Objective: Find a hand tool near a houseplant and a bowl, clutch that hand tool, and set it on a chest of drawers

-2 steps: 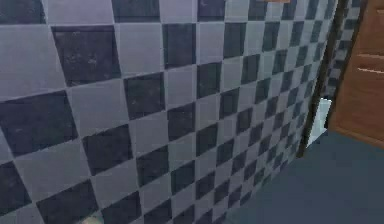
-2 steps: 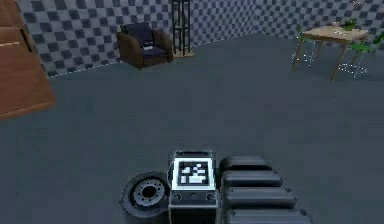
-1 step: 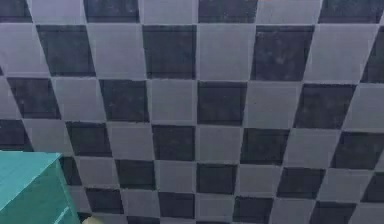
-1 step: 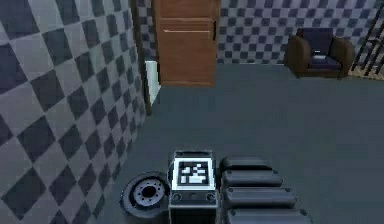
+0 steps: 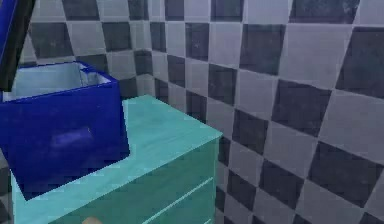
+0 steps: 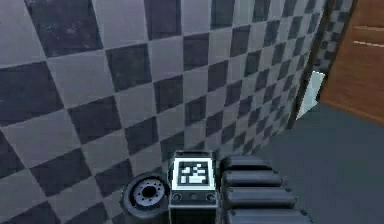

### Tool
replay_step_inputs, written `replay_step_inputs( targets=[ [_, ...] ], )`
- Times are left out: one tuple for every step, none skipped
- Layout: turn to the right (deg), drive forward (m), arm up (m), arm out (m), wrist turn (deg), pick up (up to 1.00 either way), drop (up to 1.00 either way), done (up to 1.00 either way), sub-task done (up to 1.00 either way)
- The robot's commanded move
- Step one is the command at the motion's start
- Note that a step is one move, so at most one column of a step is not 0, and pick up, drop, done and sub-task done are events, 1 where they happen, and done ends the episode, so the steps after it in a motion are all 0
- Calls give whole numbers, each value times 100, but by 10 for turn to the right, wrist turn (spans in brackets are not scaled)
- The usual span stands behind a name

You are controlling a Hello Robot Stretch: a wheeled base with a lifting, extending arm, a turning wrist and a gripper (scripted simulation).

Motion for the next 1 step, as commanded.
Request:
replay_step_inputs(
  targets=[
    [-180,0,0,0,0,0,0,0,0]
  ],
)
